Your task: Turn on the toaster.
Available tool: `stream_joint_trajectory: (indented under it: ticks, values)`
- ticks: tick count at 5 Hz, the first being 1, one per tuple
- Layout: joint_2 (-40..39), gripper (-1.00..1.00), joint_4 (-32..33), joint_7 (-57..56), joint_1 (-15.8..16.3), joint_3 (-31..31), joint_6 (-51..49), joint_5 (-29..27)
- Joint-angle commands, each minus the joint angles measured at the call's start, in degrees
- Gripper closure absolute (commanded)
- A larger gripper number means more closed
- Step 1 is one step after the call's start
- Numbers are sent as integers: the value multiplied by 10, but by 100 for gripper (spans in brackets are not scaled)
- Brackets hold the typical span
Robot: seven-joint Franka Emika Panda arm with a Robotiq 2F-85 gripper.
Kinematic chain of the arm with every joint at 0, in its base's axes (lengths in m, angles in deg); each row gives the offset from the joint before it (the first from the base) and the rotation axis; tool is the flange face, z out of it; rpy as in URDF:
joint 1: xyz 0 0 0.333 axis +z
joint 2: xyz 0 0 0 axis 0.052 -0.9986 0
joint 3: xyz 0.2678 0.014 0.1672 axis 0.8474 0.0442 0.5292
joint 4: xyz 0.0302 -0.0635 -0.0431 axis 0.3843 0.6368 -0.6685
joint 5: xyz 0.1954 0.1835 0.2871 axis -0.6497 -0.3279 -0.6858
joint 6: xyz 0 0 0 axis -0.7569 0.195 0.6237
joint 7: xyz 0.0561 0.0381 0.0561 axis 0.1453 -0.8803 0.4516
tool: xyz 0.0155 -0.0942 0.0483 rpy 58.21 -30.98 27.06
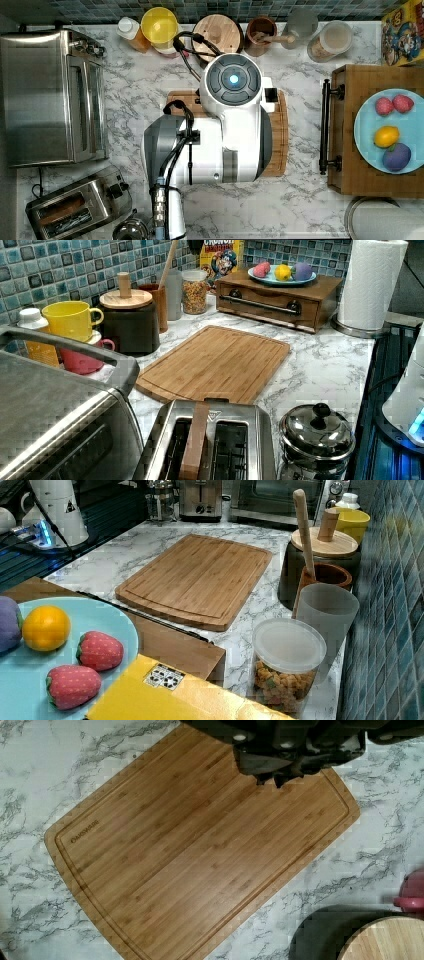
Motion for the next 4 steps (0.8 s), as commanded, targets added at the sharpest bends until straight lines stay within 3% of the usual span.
stream_joint_trajectory:
  ticks: [1,3,4]
  values:
    - [1,100,1,0,-2,2,2,0]
    - [53,100,85,-61,38,41,51,-11]
    - [96,100,145,-123,48,53,87,-54]
